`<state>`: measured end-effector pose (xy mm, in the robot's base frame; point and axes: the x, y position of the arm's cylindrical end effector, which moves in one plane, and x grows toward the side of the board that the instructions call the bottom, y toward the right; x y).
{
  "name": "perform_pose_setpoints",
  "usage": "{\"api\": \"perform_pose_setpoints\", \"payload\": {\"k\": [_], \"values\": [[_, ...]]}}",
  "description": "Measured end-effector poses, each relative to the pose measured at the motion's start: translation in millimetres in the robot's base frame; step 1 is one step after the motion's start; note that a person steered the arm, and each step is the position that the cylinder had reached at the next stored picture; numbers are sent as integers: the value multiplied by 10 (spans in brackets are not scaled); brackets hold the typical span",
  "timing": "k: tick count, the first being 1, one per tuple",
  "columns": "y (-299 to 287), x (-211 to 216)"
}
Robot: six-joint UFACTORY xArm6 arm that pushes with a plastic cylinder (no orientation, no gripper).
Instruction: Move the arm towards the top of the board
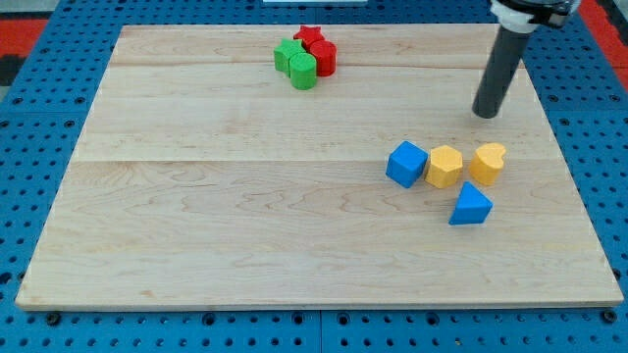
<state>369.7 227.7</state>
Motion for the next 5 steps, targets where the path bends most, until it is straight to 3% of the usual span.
{"api": "perform_pose_setpoints", "payload": {"k": [1, 2, 3, 4, 5], "values": [[396, 425], [15, 658], [-675, 572], [-967, 322], [-948, -303]]}}
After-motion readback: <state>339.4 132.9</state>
